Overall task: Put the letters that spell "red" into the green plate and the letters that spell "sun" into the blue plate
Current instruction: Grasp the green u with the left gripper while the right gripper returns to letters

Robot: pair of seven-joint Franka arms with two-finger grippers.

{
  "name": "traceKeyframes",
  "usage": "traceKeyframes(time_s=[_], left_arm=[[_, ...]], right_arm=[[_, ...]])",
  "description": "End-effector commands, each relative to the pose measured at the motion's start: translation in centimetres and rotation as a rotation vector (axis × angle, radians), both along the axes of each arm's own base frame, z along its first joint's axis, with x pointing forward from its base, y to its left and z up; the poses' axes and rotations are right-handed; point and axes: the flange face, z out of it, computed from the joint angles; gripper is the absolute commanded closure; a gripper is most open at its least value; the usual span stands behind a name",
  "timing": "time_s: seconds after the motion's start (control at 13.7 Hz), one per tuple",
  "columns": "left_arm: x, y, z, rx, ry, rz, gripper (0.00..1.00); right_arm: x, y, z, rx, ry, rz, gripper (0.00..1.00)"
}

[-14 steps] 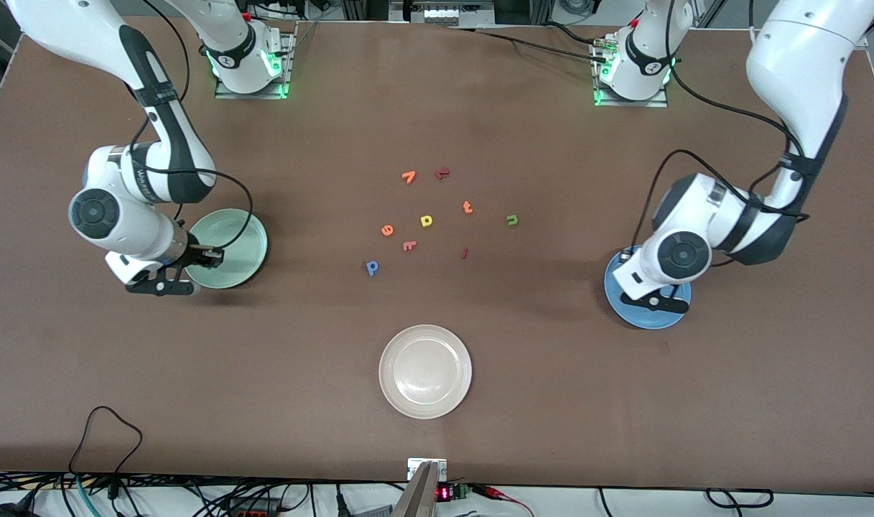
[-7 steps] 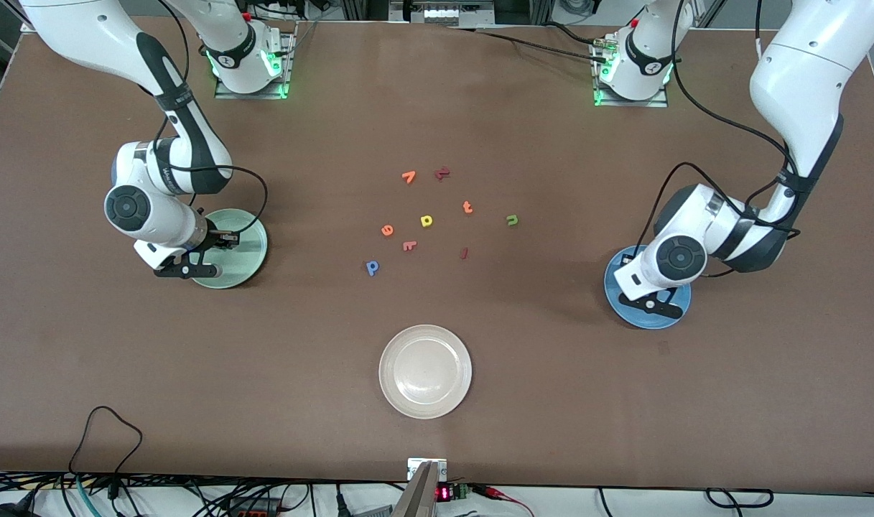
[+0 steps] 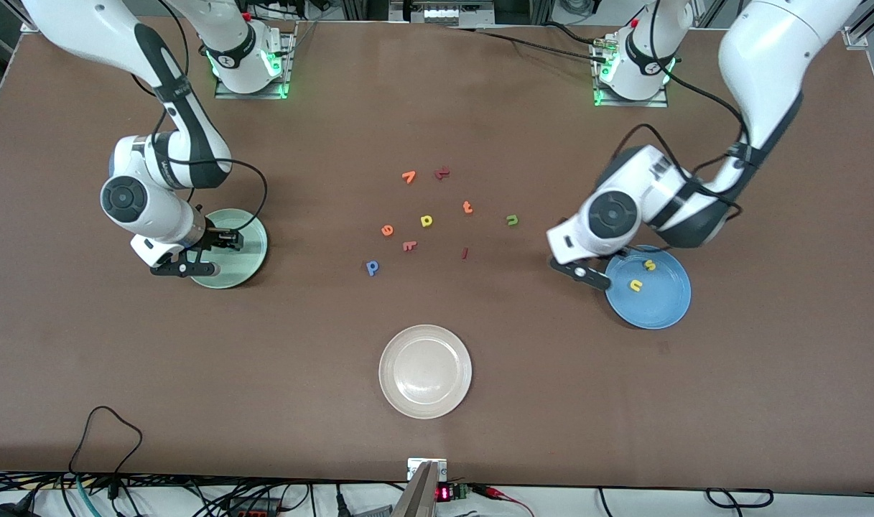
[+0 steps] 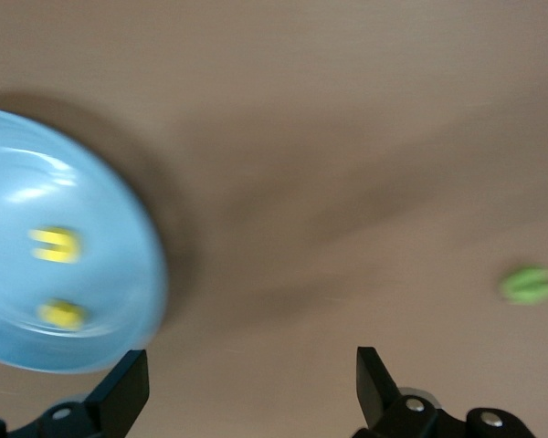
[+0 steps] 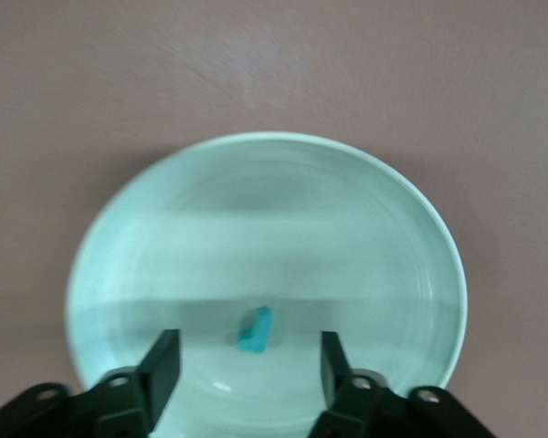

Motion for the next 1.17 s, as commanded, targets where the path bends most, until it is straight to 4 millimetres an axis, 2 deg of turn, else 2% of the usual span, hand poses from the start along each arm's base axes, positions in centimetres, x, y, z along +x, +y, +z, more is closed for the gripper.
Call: traceKeyframes(time_s=[0.0,0.07,0.22,0.29,0.44,0.66,0.73,0.81,0.95,1.03,1.1], left_arm=[[-2.6,-4.8,-2.0,-0.016,0.002,0.137,0.00],[-3.6,-6.5,-3.0,-0.027,-0.009,0.182,0.00],[-5.0,-7.9,-4.5,-0.039,-0.030,0.284,0.00],[-5.7,-8.2,-5.2,-0.059,-0.040,0.311,0.00],[-6.7,-8.1,-6.6,-0.109,-0.061,0.350,0.00],[-7.9,-9.1,-7.3,-0.086,-0.077,0.379,0.00],[-7.9,-8.7,-8.1,-0.066,-0.092,0.369,0.00],[-8.2,-9.2,-8.3,-0.062,-0.096,0.357,0.06],[-8.5,-9.3,-8.7,-0.055,-0.096,0.351,0.29],[-8.7,-9.6,-8.8,-0.053,-0.095,0.344,0.38],[-8.6,-9.4,-8.9,-0.052,-0.096,0.346,0.40]], right_arm=[[-1.0,4.7,2.5,0.014,0.003,0.088,0.00],[-1.4,7.6,2.4,0.026,-0.004,0.137,0.00],[-2.2,13.2,2.9,0.040,-0.027,0.236,0.00],[-2.5,15.0,3.0,0.047,-0.029,0.259,0.00],[-2.6,16.8,2.6,0.049,-0.031,0.254,0.00],[-2.5,23.5,1.9,0.085,-0.044,0.325,0.00],[-2.6,26.2,1.5,0.099,-0.049,0.356,0.00],[-2.8,27.8,1.0,0.108,-0.046,0.371,0.00],[-3.4,29.9,0.0,0.118,-0.049,0.395,0.00],[-3.3,30.1,-0.1,0.126,-0.055,0.378,0.12],[-3.2,30.2,-0.2,0.135,-0.070,0.374,0.20]])
